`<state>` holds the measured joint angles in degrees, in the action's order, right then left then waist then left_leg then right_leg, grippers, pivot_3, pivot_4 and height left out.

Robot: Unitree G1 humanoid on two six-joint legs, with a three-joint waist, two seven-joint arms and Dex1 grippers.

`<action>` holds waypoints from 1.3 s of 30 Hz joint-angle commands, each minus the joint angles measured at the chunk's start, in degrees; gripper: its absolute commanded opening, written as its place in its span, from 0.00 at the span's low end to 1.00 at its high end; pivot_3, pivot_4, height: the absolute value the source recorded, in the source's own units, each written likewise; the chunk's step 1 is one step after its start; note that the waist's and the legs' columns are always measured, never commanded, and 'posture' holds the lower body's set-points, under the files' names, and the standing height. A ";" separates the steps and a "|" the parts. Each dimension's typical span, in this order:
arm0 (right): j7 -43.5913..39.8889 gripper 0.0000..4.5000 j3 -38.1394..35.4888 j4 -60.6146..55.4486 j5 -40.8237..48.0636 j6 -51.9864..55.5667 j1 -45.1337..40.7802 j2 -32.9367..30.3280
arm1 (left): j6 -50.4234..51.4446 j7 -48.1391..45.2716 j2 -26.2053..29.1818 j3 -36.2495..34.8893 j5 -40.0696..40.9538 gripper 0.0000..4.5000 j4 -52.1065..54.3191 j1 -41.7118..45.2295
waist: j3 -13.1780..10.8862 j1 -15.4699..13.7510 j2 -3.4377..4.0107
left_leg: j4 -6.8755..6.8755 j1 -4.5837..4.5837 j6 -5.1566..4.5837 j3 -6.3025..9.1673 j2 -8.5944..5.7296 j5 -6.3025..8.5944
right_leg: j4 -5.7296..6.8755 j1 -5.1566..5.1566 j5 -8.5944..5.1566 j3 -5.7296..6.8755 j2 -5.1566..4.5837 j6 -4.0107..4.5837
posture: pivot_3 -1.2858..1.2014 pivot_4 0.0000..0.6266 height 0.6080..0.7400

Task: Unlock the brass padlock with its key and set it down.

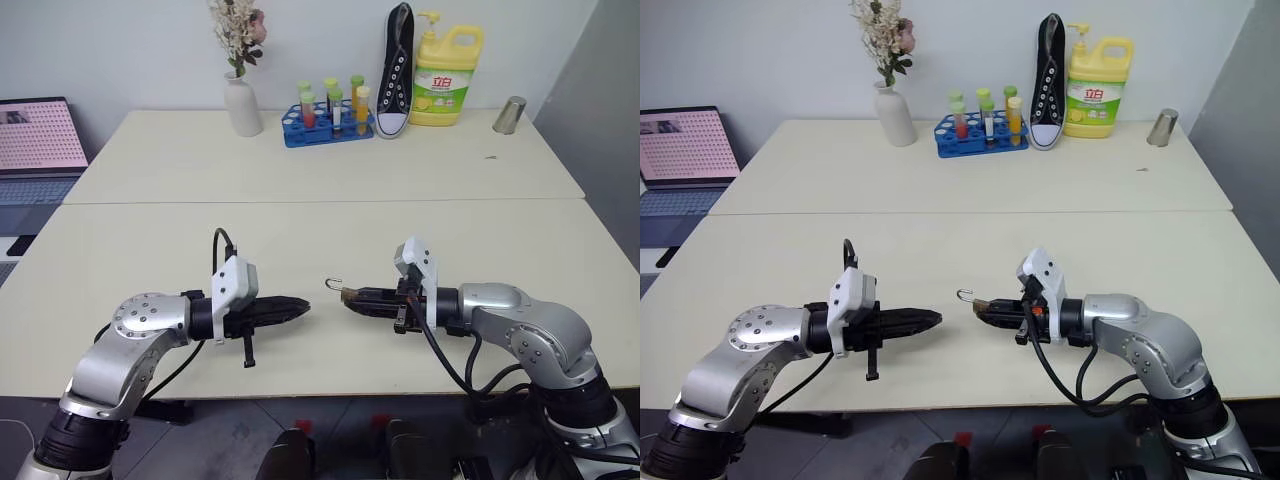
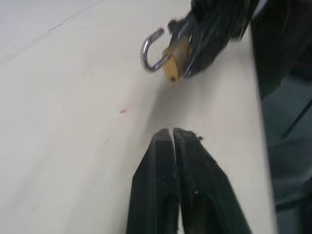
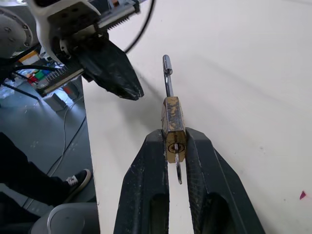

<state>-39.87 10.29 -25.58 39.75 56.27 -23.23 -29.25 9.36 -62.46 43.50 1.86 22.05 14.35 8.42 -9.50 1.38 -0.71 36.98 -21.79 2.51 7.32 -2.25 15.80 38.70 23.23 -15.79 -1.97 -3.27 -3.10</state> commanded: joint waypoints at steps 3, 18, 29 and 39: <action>0.39 0.04 -1.54 1.63 3.09 4.71 -1.35 0.67 | -22.74 -1.13 -2.02 1.49 -9.54 0.42 -8.00 0.44 | 0.00 0.02 0.00 | 0.00 -0.02 -0.01 -0.03 0.00 0.01 | -0.08 -0.01 0.00 -0.03 -0.02 -0.01 | 0.52 0.24 1.00; -3.25 0.20 5.46 28.34 -6.46 4.44 -14.84 4.20 | -19.08 1.87 -4.80 3.03 -8.15 1.00 -7.11 -2.13 | 0.00 0.66 0.00 | 0.02 0.02 -0.04 -0.04 0.00 0.02 | 0.13 0.05 0.01 -0.04 0.03 -0.02 | 0.52 0.24 1.00; -10.46 0.99 4.90 11.37 -13.18 -7.72 -7.84 -8.55 | 1.71 9.42 -3.82 -0.61 -4.80 1.00 -3.85 0.89 | -0.02 0.41 -0.03 | 0.03 -0.09 -0.04 0.10 -0.02 0.02 | 0.08 0.06 0.00 0.11 0.01 -0.04 | 0.52 0.24 1.00; -15.68 0.99 -6.17 -5.88 -11.15 -15.87 4.41 -20.58 | 6.36 4.61 2.24 -2.18 -2.63 1.00 1.59 0.24 | -0.06 0.50 -0.07 | 0.02 -0.03 -0.04 0.04 0.03 0.02 | 0.07 0.00 0.00 0.08 0.04 -0.05 | 0.52 0.24 1.00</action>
<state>-55.58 6.53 -29.32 28.15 41.55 -18.86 -49.19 15.11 -57.14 45.01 1.66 17.83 13.62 8.62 -9.56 1.89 -0.78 37.00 -21.80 2.47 7.35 -2.21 15.82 38.77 23.21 -15.79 -1.90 -3.22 -3.15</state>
